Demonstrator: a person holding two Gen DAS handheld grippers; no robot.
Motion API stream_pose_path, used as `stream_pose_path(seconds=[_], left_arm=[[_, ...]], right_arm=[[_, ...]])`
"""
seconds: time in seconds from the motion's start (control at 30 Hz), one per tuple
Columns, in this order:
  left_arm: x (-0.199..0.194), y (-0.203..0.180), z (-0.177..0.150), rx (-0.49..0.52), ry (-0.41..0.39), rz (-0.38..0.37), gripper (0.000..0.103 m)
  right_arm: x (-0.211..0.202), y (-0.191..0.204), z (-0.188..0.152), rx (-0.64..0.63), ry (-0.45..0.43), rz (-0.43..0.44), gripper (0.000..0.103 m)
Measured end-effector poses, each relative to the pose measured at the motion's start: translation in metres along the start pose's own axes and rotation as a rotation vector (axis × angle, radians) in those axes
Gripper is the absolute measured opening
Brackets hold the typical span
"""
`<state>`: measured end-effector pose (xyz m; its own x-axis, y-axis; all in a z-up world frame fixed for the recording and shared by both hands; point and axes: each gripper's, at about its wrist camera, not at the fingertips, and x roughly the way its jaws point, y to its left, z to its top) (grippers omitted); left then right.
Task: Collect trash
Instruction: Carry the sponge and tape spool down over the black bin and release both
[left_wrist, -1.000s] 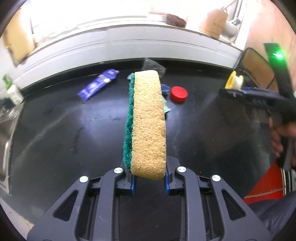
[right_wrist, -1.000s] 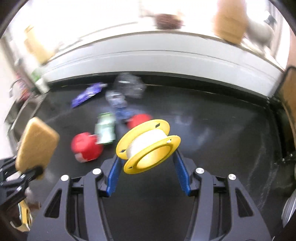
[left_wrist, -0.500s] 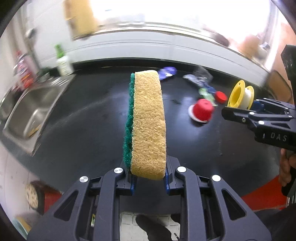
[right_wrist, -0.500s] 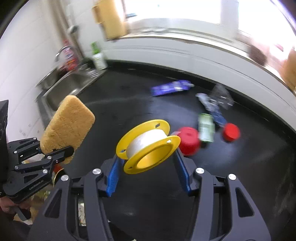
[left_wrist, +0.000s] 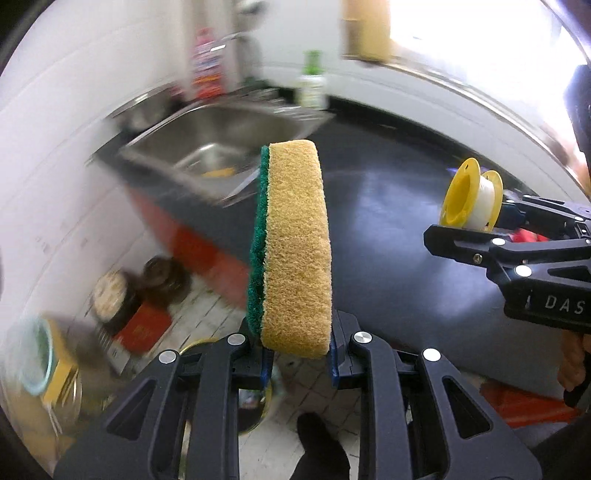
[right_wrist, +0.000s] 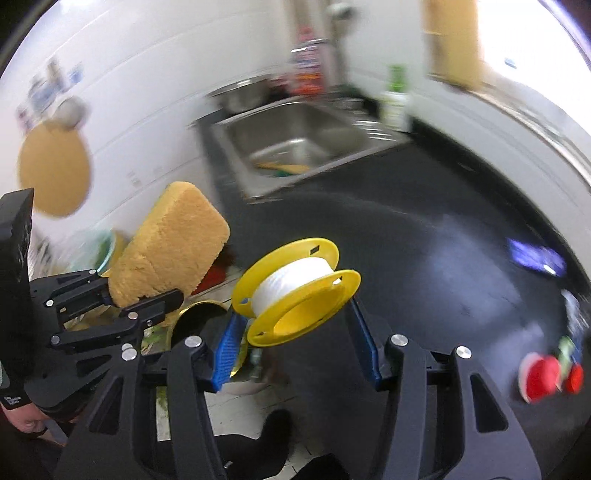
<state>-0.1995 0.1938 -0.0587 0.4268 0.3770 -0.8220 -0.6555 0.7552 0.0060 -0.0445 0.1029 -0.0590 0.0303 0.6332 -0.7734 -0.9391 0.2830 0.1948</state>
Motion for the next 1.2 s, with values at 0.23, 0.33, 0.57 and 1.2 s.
stream_pose_path(seconds=[0.23,0.33,0.57,1.2], left_arm=[[0.0,0.084,-0.044,-0.176,0.064,0.13,0.021],[0.008,0.112,-0.068,-0.234,0.099,0.159,0.021],[0.043,0.149,-0.11,-0.29,0.174,0.164,0.021],[0.099,0.19,-0.167,-0.364,0.267,0.076,0.034]], right_arm=[[0.062,0.092,0.015,-0.155,0.087,0.176,0.053],[0.087,0.124,0.013,-0.201,0.138,0.227,0.053],[0.149,0.175,-0.006,-0.28,0.257,0.259,0.053],[0.25,0.209,-0.025,-0.382,0.424,0.227,0.067]])
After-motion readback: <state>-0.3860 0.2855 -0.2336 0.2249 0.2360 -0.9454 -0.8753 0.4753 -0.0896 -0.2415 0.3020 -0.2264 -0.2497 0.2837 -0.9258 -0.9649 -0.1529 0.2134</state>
